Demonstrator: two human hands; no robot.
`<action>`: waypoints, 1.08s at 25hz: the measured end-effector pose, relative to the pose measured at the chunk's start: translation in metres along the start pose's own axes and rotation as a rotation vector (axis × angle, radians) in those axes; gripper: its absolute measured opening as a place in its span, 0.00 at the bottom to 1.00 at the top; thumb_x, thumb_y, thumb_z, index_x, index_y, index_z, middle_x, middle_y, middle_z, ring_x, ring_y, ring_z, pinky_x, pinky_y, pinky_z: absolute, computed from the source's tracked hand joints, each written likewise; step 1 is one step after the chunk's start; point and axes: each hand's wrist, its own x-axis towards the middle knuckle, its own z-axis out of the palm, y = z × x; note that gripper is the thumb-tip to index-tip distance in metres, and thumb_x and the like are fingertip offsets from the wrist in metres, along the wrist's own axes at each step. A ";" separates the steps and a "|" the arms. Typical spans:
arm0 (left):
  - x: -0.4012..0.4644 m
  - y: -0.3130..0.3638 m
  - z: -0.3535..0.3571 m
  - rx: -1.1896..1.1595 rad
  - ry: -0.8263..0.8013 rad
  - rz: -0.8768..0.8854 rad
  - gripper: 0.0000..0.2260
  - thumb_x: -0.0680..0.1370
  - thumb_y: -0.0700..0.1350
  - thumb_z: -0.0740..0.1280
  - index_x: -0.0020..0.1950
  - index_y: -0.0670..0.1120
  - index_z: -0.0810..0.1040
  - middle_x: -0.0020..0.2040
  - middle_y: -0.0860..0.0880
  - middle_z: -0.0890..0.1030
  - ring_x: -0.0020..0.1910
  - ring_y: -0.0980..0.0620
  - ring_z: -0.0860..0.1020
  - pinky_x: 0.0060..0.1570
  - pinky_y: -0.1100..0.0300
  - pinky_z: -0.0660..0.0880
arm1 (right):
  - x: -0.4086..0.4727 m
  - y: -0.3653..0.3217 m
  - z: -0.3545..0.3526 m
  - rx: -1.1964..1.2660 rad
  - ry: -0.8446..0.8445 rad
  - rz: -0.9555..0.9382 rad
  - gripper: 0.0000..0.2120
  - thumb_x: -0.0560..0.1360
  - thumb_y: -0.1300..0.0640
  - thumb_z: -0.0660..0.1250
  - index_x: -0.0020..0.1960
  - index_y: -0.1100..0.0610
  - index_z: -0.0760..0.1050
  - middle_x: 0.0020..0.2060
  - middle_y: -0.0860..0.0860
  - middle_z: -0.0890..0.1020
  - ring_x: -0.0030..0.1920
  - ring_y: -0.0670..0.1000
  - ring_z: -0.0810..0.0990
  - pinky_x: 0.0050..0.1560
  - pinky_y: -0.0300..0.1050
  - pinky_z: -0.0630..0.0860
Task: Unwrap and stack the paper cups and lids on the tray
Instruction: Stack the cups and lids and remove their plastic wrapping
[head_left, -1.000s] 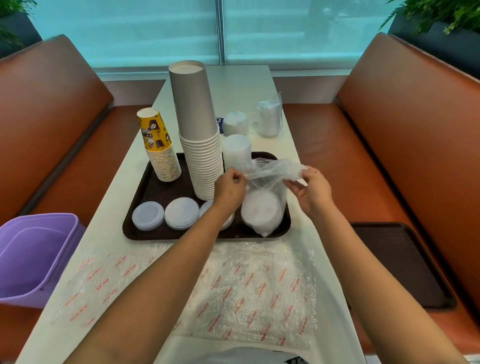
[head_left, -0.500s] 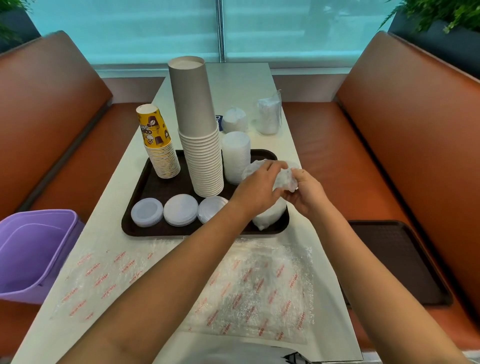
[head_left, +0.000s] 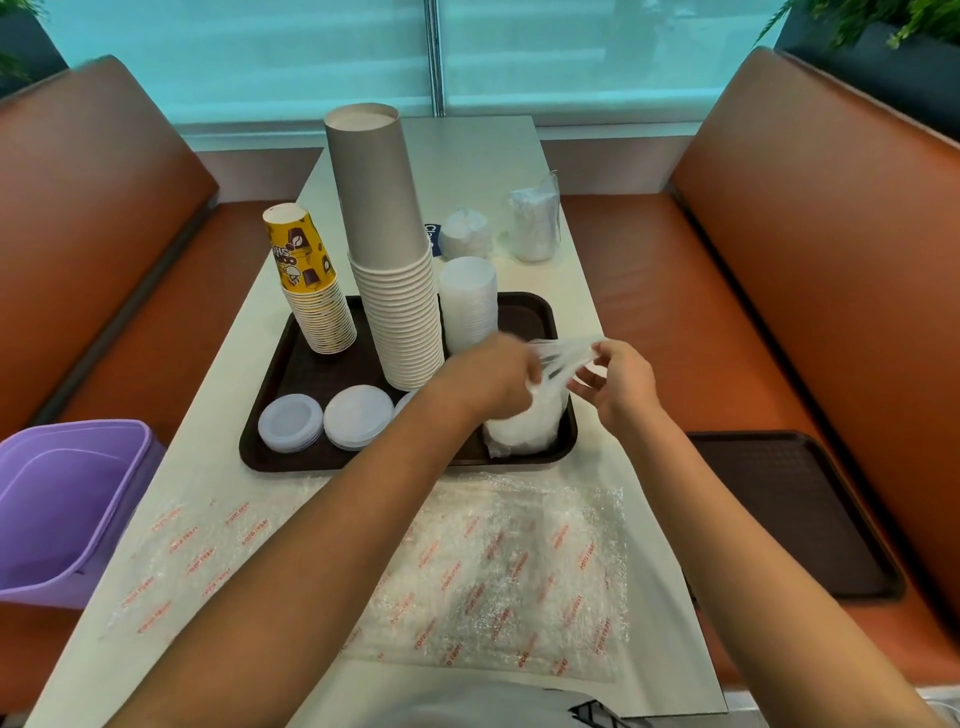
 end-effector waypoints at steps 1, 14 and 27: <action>0.003 0.007 -0.004 -0.185 0.141 0.006 0.12 0.76 0.35 0.61 0.54 0.44 0.80 0.50 0.51 0.74 0.48 0.53 0.73 0.47 0.69 0.70 | -0.002 0.001 0.003 -0.018 -0.036 -0.012 0.09 0.76 0.66 0.57 0.39 0.59 0.72 0.36 0.53 0.72 0.33 0.53 0.74 0.33 0.45 0.76; 0.047 -0.044 0.079 0.070 0.027 -0.088 0.25 0.77 0.49 0.65 0.72 0.47 0.64 0.70 0.46 0.69 0.68 0.44 0.68 0.65 0.50 0.68 | -0.004 0.019 -0.004 -0.207 -0.152 -0.123 0.09 0.78 0.57 0.58 0.43 0.54 0.75 0.39 0.48 0.78 0.38 0.48 0.75 0.36 0.40 0.71; 0.043 -0.054 0.080 -0.354 -0.026 -0.377 0.25 0.72 0.42 0.73 0.65 0.35 0.70 0.61 0.40 0.76 0.60 0.43 0.75 0.52 0.61 0.71 | 0.006 0.062 -0.014 -0.684 -0.634 -0.086 0.39 0.63 0.60 0.60 0.74 0.52 0.56 0.62 0.45 0.68 0.60 0.45 0.70 0.51 0.29 0.69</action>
